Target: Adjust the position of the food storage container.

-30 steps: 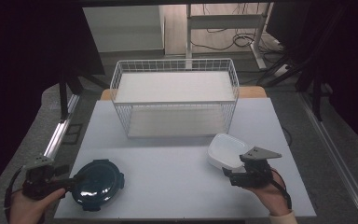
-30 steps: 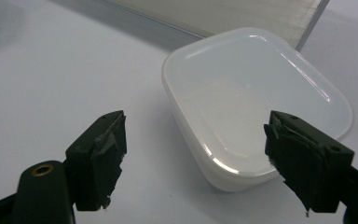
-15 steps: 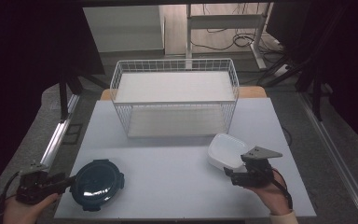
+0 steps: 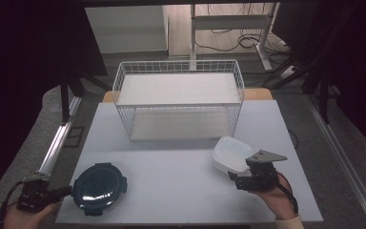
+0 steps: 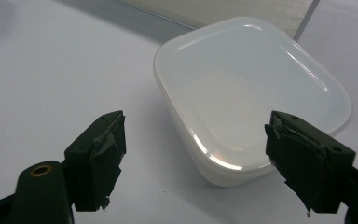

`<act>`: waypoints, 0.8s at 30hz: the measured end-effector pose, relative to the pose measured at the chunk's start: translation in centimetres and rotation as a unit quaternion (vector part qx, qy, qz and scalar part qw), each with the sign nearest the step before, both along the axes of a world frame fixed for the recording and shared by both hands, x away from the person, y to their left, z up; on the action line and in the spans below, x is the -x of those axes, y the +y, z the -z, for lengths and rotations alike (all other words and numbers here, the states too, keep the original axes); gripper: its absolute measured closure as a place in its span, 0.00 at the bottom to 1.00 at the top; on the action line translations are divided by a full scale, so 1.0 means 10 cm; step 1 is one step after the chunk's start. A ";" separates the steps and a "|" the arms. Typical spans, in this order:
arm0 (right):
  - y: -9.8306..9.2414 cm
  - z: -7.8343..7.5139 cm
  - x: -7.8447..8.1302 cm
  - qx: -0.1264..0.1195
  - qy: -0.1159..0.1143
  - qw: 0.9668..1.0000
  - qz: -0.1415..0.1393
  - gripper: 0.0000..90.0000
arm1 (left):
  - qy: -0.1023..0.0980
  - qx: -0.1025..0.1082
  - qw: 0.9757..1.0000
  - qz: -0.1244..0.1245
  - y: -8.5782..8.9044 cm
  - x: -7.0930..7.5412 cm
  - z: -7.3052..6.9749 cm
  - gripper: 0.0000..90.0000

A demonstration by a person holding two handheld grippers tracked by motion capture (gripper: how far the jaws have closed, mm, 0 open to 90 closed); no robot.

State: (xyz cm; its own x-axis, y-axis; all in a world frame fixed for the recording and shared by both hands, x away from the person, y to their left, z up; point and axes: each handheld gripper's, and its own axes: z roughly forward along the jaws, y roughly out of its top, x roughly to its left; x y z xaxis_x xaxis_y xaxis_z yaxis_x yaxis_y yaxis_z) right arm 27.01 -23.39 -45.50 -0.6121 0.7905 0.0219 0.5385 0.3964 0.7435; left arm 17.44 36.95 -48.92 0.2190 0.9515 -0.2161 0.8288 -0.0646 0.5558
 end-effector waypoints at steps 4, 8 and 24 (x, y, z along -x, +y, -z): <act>0.00 0.00 0.00 0.000 0.000 1.000 0.000 0.22 | 0.001 -0.002 1.000 0.001 -0.02 -0.01 0.02 1.00; 0.00 0.00 -0.01 0.000 0.000 1.000 0.002 0.22 | 0.002 -0.008 1.000 -0.001 -0.04 -0.02 0.02 1.00; 0.05 0.01 -0.01 0.002 0.001 1.000 -0.002 0.22 | 0.008 -0.016 1.000 -0.012 -0.14 -0.01 0.00 1.00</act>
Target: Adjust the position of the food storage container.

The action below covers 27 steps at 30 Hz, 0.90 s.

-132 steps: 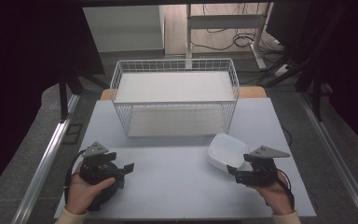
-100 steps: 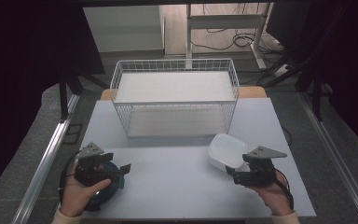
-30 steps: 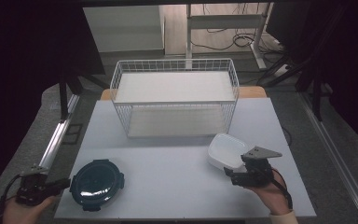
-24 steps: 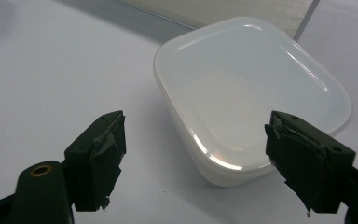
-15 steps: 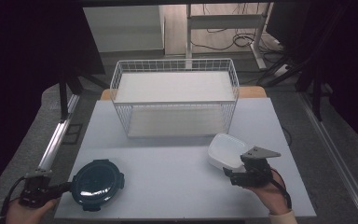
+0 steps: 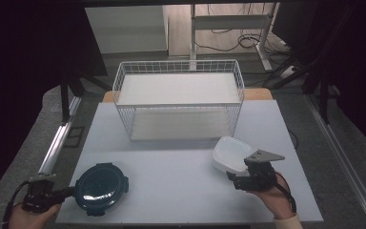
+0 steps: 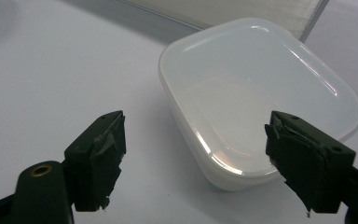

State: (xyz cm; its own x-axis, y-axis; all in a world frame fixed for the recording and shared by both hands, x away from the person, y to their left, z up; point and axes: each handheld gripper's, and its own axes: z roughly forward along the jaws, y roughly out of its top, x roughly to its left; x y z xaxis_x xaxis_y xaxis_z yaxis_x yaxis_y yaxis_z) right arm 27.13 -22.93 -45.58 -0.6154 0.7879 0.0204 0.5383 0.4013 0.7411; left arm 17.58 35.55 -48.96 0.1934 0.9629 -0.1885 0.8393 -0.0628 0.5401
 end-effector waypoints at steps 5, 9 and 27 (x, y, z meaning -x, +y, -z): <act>0.02 0.00 0.00 0.000 0.000 1.000 -0.002 0.22 | 0.001 0.004 1.000 0.013 -0.09 -0.02 0.00 1.00; 0.02 0.00 -0.01 0.001 0.001 1.000 -0.001 0.22 | 0.003 0.006 1.000 0.022 -0.19 -0.05 -0.01 1.00; -0.01 -0.05 0.00 -0.011 -0.006 1.000 0.000 0.22 | 0.013 0.025 0.995 0.099 -0.75 -0.24 -0.02 1.00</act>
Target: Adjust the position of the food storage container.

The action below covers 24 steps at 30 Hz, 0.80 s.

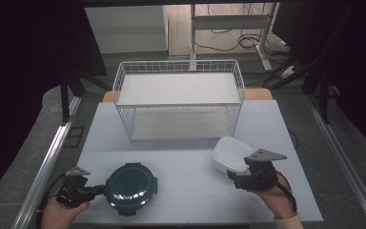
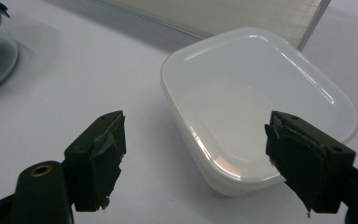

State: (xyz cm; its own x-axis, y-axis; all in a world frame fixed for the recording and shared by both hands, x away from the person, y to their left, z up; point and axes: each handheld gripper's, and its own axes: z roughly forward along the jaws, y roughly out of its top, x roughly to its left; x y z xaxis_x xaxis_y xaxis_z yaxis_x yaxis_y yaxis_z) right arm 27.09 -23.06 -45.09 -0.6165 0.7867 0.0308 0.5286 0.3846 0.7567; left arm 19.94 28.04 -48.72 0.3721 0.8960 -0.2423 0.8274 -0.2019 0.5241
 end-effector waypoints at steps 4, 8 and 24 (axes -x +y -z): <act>0.00 -0.01 0.00 -0.001 -0.003 1.000 0.001 0.22 | 0.003 0.004 1.000 0.016 -0.12 -0.04 0.00 1.00; 0.01 -0.01 0.01 -0.003 -0.004 1.000 -0.001 0.22 | 0.003 0.006 1.000 0.026 -0.23 -0.07 0.00 1.00; 0.02 -0.03 0.02 -0.006 -0.011 1.000 -0.005 0.22 | 0.006 0.005 0.998 0.063 -0.60 -0.15 -0.03 1.00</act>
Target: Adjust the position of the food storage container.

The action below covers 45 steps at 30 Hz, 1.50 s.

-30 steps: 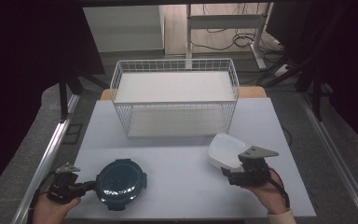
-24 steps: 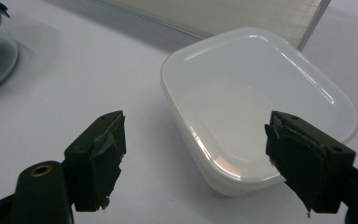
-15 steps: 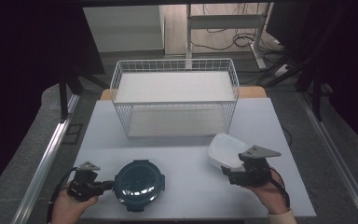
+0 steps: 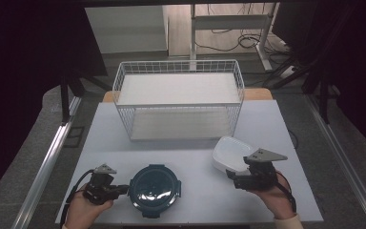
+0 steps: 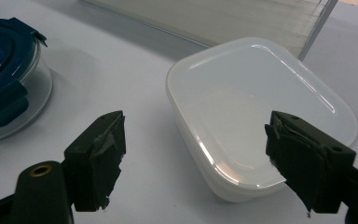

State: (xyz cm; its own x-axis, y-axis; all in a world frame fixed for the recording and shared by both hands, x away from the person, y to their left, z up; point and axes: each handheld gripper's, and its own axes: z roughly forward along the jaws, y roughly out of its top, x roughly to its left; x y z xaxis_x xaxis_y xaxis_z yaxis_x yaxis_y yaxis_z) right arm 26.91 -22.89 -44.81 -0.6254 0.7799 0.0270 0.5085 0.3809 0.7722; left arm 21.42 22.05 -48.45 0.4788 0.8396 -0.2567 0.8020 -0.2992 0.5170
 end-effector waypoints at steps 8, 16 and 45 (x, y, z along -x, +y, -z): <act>0.01 -0.01 0.01 -0.001 0.000 1.000 -0.001 0.21 | 0.002 -0.004 1.000 0.017 -0.17 -0.05 -0.02 1.00; -0.01 -0.01 0.01 -0.001 0.001 1.000 0.003 0.21 | 0.003 -0.006 0.999 0.031 -0.32 -0.09 -0.03 1.00; -0.01 -0.01 0.02 0.000 0.003 1.000 0.005 0.21 | 0.012 0.021 0.997 0.078 -0.65 -0.10 -0.03 1.00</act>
State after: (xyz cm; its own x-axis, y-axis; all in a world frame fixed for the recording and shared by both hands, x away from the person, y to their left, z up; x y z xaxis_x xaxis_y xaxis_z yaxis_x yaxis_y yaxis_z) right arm 26.75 -23.01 -44.75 -0.6180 0.7856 0.0301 0.5158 0.3762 0.7697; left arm 22.46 15.59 -48.11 0.5961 0.7436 -0.3029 0.7597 -0.4004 0.5124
